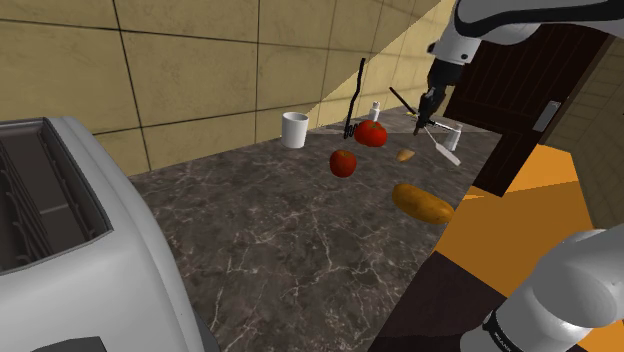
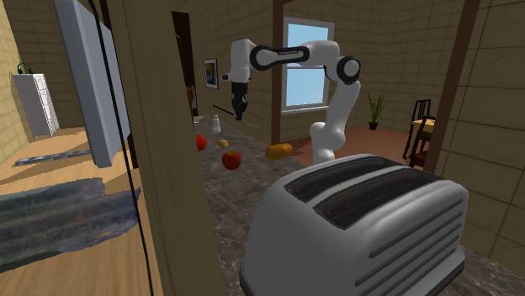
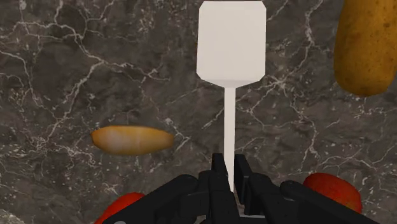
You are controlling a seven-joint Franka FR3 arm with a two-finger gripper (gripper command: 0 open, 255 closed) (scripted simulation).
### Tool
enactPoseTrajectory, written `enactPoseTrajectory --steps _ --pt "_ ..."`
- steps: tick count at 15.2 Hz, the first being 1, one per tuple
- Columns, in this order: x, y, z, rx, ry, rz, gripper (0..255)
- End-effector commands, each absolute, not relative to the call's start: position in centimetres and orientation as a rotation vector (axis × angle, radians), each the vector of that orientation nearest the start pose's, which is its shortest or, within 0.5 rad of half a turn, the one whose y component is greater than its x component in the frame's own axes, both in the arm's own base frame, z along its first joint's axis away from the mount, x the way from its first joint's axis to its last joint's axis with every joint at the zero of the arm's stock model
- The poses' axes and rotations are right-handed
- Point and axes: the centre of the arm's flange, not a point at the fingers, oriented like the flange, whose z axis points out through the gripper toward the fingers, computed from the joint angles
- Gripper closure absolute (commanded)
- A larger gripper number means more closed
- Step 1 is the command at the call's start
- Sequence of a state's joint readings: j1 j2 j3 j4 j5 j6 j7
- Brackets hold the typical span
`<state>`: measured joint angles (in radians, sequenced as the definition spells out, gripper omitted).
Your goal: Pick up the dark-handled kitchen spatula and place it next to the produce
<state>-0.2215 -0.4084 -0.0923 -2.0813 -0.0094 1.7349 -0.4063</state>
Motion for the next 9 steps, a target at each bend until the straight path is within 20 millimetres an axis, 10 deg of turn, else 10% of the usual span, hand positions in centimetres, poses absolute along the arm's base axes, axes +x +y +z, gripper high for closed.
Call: enactPoseTrajectory --steps 1,9 --pt "41.3 -16.6 59.6 -3.132 -0.16 -0.104 255" --pt "41.3 -27.2 59.6 -3.132 -0.16 -0.104 255"
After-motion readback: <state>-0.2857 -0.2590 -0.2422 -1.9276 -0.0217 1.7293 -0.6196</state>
